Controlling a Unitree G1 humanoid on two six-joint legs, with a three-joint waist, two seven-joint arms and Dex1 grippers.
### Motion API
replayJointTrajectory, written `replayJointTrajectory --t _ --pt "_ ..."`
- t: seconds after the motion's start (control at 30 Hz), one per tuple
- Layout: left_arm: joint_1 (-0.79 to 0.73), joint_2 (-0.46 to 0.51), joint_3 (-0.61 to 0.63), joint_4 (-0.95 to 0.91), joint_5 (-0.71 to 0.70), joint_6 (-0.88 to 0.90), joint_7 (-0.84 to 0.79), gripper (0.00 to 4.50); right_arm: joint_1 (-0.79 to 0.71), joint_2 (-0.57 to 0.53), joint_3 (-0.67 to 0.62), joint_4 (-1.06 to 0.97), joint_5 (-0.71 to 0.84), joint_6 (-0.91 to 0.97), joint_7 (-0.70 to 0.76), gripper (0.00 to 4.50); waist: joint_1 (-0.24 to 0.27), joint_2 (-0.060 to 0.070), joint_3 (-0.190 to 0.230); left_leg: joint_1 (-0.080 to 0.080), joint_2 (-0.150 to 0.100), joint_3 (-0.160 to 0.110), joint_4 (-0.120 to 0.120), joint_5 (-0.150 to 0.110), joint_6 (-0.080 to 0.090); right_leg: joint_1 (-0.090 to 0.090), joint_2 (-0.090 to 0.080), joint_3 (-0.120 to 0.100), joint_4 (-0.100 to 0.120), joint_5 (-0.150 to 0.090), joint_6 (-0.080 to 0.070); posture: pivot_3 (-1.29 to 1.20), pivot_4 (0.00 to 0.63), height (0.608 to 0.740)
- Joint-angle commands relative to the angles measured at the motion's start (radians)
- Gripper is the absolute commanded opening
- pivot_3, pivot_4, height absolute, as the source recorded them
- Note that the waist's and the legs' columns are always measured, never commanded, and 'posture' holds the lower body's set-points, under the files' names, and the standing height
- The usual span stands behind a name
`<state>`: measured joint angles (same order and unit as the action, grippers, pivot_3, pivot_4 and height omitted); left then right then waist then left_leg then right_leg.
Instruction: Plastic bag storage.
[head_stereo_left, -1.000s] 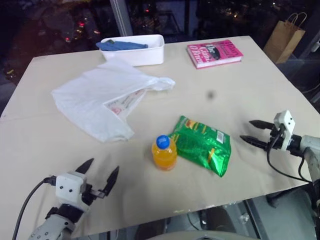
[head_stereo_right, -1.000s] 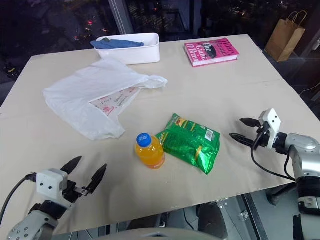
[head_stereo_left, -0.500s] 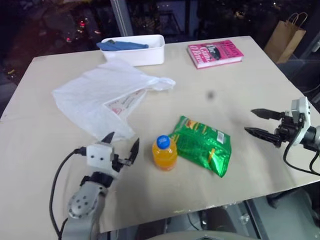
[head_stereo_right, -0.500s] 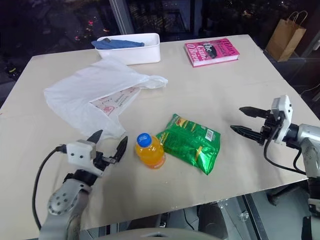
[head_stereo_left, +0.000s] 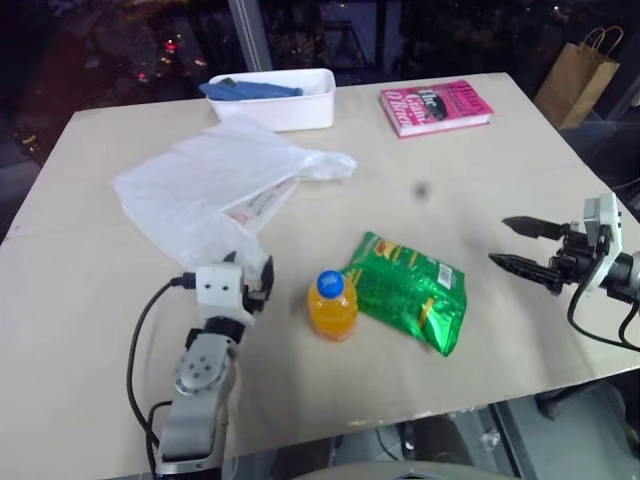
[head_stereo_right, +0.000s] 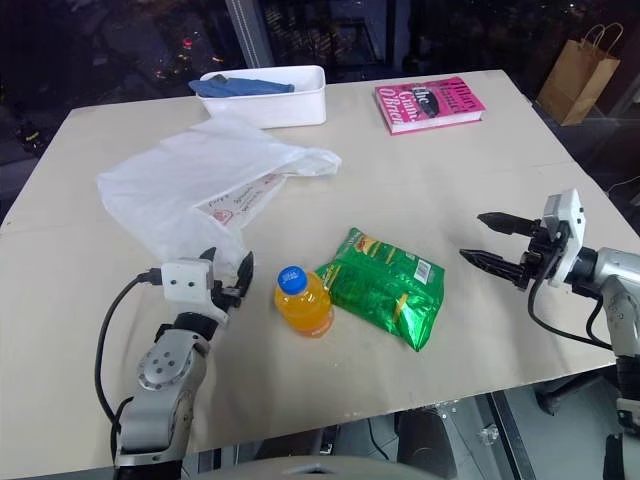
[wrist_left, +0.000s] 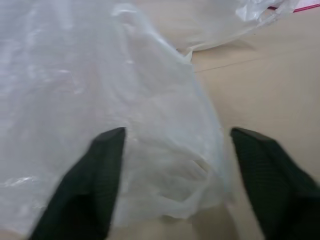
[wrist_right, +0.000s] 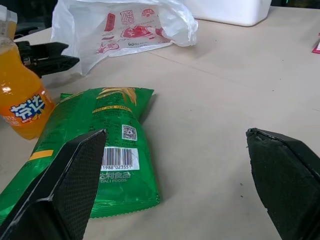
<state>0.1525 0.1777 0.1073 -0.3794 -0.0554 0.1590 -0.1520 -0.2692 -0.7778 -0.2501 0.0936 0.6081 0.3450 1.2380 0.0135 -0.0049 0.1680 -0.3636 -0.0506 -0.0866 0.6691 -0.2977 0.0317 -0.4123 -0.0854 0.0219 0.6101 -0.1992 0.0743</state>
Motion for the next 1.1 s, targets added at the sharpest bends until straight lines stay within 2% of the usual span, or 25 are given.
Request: replayJointTrajectory --t 0.03,0.13,0.17,0.3,0.43,0.57,0.73,0.83,0.93,1.03,1.1 --pt "0.007 0.002 0.008 -0.025 0.001 -0.033 0.004 1.60 -0.019 0.002 -0.027 -0.015 0.011 -0.017 -0.005 4.50 0.000 0.000 0.000 0.000 0.000 0.000 0.000 0.000 0.000 0.000 0.000 0.000 0.000 0.000 0.000 0.00 0.150 0.740" --pt "0.011 0.006 0.017 -0.029 -0.001 -0.037 0.004 0.32 -0.034 0.009 -0.018 -0.001 0.002 -0.026 -0.006 4.50 0.000 0.000 0.000 0.000 0.000 0.000 0.000 0.000 0.000 0.000 0.000 0.000 0.000 0.000 0.000 0.00 0.150 0.740" --pt "0.012 0.007 0.018 -0.031 -0.002 -0.038 0.003 0.11 -0.037 0.011 -0.015 0.001 -0.001 -0.027 -0.006 4.50 0.000 0.000 0.000 0.000 0.000 0.000 0.000 0.000 0.000 0.000 0.000 0.000 0.000 0.000 0.000 0.00 0.150 0.740" --pt "0.013 0.038 0.020 -0.061 0.008 -0.032 -0.013 0.11 -0.056 0.023 0.005 -0.005 -0.010 -0.011 -0.018 4.50 -0.001 0.000 0.000 0.000 0.000 0.000 0.000 0.000 0.000 0.000 0.000 0.000 0.000 0.000 0.000 0.00 0.150 0.740" --pt "-0.006 0.082 0.049 -0.178 -0.053 0.039 -0.047 0.11 -0.064 0.026 0.050 -0.051 -0.008 0.047 -0.023 4.50 0.000 0.000 0.000 0.000 0.000 0.000 0.000 0.000 0.000 0.000 0.000 0.000 0.000 0.000 0.000 0.00 0.150 0.740" --pt "0.005 0.121 0.083 -0.289 -0.163 0.113 -0.105 0.11 -0.067 0.014 0.098 -0.096 0.004 0.131 -0.025 4.50 0.000 0.000 0.000 -0.001 0.000 0.000 0.000 0.000 0.000 -0.001 0.000 0.000 0.000 0.000 0.000 0.00 0.150 0.740" --pt "0.065 0.146 0.189 -0.375 -0.421 0.173 -0.198 0.11 -0.057 -0.009 0.208 -0.099 -0.110 0.147 -0.047 4.50 -0.002 0.000 0.000 -0.001 0.001 0.000 0.000 0.000 0.000 -0.001 0.000 0.000 0.000 0.000 0.000 0.00 0.150 0.740" --pt "0.094 0.163 0.231 -0.387 -0.522 0.207 -0.220 0.11 -0.058 -0.013 0.225 -0.101 -0.077 0.232 -0.029 4.50 -0.001 0.000 0.000 -0.001 0.000 0.000 0.000 0.000 -0.001 -0.001 0.000 0.000 0.000 0.000 0.000 0.00 0.150 0.740" --pt "0.113 0.173 0.238 -0.380 -0.553 0.215 -0.227 0.11 -0.069 -0.001 0.234 -0.101 -0.025 0.353 -0.031 4.50 0.000 0.000 0.000 -0.001 0.000 0.000 0.000 0.000 0.000 -0.001 0.000 0.000 0.000 0.000 0.000 0.00 0.150 0.740" --pt "0.120 0.176 0.230 -0.371 -0.562 0.209 -0.224 0.11 -0.073 0.003 0.289 -0.082 -0.078 0.361 -0.040 4.50 -0.001 0.000 0.000 -0.001 0.000 0.000 0.000 0.000 0.000 -0.001 0.000 0.000 0.000 0.000 0.000 0.00 0.150 0.740" --pt "0.118 0.174 0.223 -0.369 -0.560 0.207 -0.220 0.11 -0.079 0.001 0.303 -0.080 -0.057 0.418 -0.030 4.50 -0.001 0.000 0.000 -0.001 0.000 0.000 0.000 0.000 0.000 -0.001 0.000 0.000 0.000 0.000 0.000 0.00 0.150 0.740"
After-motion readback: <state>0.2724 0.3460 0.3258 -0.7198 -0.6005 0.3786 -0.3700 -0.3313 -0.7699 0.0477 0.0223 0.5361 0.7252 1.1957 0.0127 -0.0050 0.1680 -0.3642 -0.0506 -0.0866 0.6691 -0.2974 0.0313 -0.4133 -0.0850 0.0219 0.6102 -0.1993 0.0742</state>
